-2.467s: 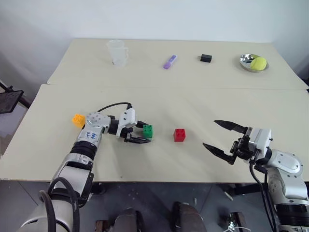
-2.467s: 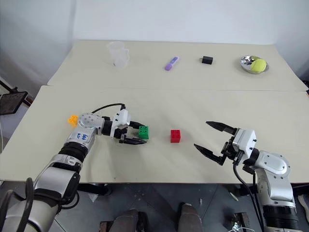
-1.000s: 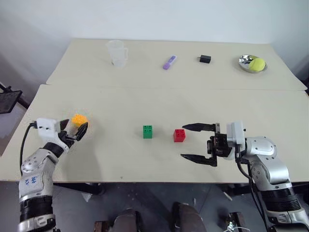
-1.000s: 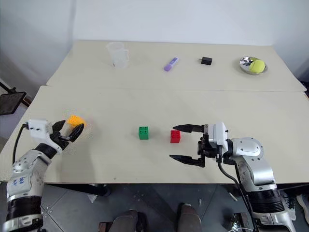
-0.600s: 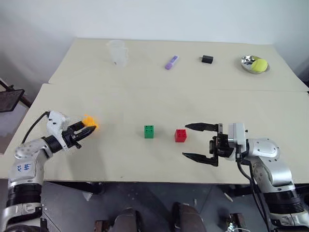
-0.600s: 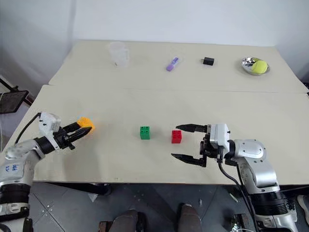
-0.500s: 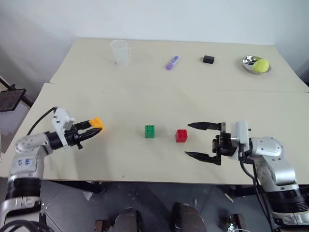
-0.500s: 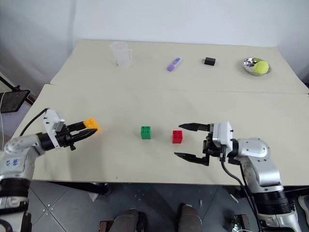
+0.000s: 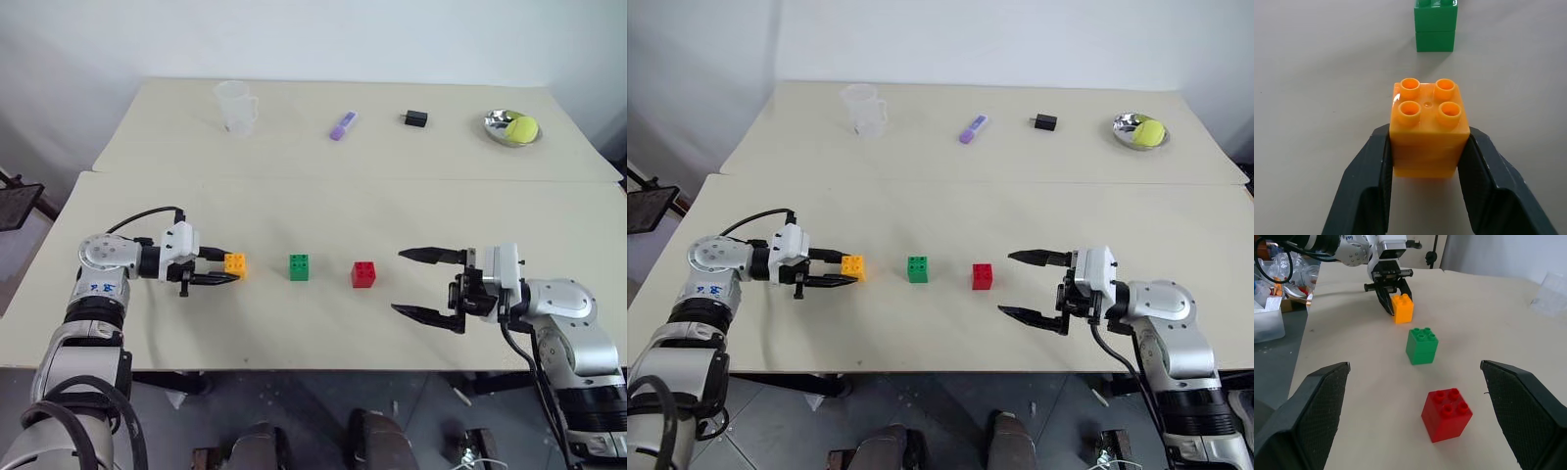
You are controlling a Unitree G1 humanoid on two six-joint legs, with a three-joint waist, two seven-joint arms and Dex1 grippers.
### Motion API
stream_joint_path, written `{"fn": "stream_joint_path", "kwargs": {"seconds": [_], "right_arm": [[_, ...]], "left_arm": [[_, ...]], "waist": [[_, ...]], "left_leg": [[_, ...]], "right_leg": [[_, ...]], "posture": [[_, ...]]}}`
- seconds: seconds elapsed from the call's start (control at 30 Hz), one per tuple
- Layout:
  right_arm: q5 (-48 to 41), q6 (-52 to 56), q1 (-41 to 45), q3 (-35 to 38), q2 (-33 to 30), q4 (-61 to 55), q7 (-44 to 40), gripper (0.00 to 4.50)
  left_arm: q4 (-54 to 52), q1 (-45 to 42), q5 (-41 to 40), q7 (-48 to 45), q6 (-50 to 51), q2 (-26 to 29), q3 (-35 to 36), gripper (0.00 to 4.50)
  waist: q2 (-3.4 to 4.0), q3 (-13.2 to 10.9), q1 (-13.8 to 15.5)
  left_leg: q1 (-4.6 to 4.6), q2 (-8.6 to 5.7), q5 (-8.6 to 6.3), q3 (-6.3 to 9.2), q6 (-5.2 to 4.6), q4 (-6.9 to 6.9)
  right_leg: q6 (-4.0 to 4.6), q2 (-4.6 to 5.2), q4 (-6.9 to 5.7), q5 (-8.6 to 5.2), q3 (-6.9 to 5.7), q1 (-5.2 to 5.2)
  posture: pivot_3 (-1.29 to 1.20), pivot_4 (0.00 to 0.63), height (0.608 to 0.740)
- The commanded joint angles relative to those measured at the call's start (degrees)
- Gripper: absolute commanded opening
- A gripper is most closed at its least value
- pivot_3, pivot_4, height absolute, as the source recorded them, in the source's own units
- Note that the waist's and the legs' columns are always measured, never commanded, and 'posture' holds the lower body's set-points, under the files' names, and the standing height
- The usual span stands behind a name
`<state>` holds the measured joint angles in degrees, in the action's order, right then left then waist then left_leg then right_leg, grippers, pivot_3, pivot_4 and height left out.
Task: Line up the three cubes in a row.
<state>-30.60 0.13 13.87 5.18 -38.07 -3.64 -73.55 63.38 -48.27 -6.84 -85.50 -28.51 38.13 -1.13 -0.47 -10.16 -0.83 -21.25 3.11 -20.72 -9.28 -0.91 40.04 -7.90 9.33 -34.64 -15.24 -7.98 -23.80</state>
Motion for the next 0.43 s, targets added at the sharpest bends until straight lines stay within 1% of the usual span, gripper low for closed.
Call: {"fn": "stream_joint_path", "kwargs": {"seconds": [0.03,0.13,0.2,0.23,0.33,0.43], "right_arm": [[-1.3,1.2,0.1,1.4,-1.4,-2.4,-0.3,4.50],[-2.6,5.4,2.6,2.2,-4.8,-2.2,-1.8,4.50],[-3.5,9.4,4.0,2.5,-8.0,-2.2,-2.9,4.50],[-3.3,11.0,4.9,2.3,-9.7,-2.1,-3.3,4.50],[-2.3,13.9,8.1,1.3,-15.0,-1.2,-6.8,4.50],[-1.1,15.2,11.0,-0.2,-17.1,0.1,-8.3,4.50]], "left_arm": [[-0.7,0.2,-1.1,-1.5,2.6,1.1,1.6,3.06],[-8.4,3.4,-6.9,-4.2,10.5,5.6,6.3,3.91],[-15.9,7.0,-10.1,-1.4,13.0,7.8,9.6,3.91],[-18.7,8.3,-10.9,1.5,13.6,8.6,11.2,3.91],[-29.7,14.6,-13.1,1.6,19.1,12.9,13.6,3.91],[-36.3,19.4,-13.7,0.7,22.2,16.0,14.1,3.91]], "waist": [[-0.02,0.0,-0.2],[-0.02,0.0,-0.8],[-0.03,-0.1,-1.3],[-0.03,-0.1,-1.2],[0.01,-0.1,-1.1],[0.02,-0.1,-1.0]], "left_leg": [[-0.01,0.01,0.00,0.00,0.00,0.00],[-0.05,0.03,0.00,0.03,0.00,-0.01],[-0.08,0.07,-0.01,0.03,-0.01,-0.01],[-0.08,0.12,-0.02,0.04,0.02,-0.04],[-0.05,0.15,-0.03,0.07,0.04,-0.02],[-0.05,0.16,-0.04,0.04,0.05,-0.02]], "right_leg": [[0.00,0.00,-0.01,0.00,-0.01,-0.01],[0.00,0.00,-0.03,0.00,-0.01,-0.05],[0.00,0.00,-0.12,0.00,0.04,-0.17],[0.00,-0.01,-0.18,0.00,0.04,-0.23],[0.00,-0.01,-0.30,0.00,0.08,-0.28],[0.01,-0.01,-0.30,0.00,0.13,-0.31]], "posture": [[0.00,0.150,0.740],[0.00,0.150,0.740],[0.00,0.150,0.740],[0.00,0.150,0.740],[0.00,0.150,0.740],[0.00,0.150,0.740]]}}
